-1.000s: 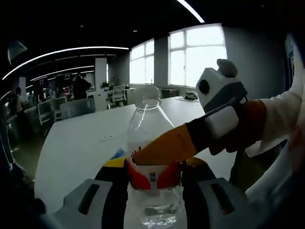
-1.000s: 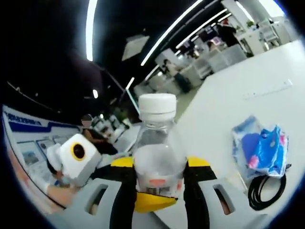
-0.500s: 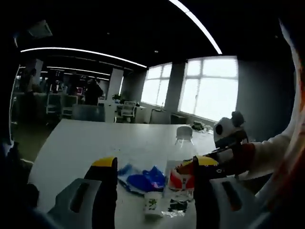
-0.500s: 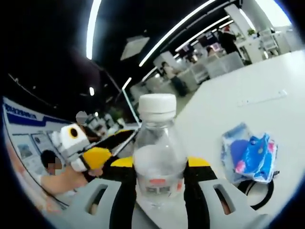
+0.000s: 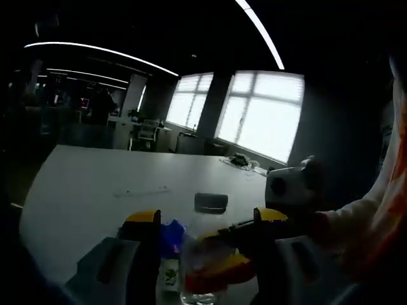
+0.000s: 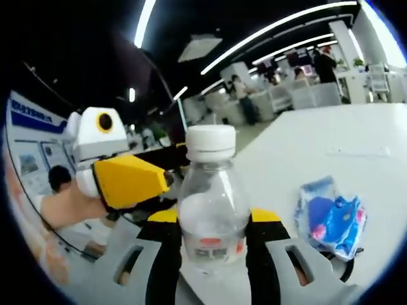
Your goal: Arrange the tabletop items into an orderly group along one side of the table until the central work area is clear of visible clutter.
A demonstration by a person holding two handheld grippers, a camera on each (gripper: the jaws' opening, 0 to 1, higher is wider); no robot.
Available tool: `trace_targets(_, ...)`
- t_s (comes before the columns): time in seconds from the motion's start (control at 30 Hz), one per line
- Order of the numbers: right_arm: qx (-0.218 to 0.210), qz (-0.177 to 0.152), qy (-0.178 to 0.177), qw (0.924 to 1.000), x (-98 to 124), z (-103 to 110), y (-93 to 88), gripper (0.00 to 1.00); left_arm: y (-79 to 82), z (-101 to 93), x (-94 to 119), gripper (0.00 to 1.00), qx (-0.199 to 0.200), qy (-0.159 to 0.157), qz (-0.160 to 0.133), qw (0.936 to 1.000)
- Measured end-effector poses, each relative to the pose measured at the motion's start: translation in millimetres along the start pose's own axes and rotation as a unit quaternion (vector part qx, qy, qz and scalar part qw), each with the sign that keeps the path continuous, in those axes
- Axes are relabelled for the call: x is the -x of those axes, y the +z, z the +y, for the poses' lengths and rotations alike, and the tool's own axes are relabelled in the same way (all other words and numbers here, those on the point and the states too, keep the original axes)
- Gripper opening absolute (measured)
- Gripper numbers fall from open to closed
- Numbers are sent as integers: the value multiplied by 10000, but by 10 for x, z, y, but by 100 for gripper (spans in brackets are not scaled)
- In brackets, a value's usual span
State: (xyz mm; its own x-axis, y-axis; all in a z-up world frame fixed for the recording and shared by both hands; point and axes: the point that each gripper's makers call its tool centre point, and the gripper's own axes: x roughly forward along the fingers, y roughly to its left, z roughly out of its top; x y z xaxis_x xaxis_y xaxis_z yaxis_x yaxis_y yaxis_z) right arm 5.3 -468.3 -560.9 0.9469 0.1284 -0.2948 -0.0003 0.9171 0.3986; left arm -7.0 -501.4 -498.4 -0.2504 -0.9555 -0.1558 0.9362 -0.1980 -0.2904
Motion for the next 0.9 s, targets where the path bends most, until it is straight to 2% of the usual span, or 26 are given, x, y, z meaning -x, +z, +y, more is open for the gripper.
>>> trace_targets(0.33,291,82,153,9994,-21,96,-67,38,-68,-10,-38,45,71,-82,226,9997)
trace_targets(0.5,590,186,191,9979,-9,131,-105,38,-109,-67,-53,28,10,-189,334,9993)
trace_targets(0.53,624,192,185,9977,-3,131,-114,38,-116,-52,-50,25,-32,-129,345,9993)
trace_targets(0.77,702,168,220,9972,30,123,-158,38,-154,-56,-34,22,-170,-97,491,9986)
trace_targets(0.9,812,104,207,9964,33,106,-138,39,-148,-56,-34,21,-275,-56,449,9986)
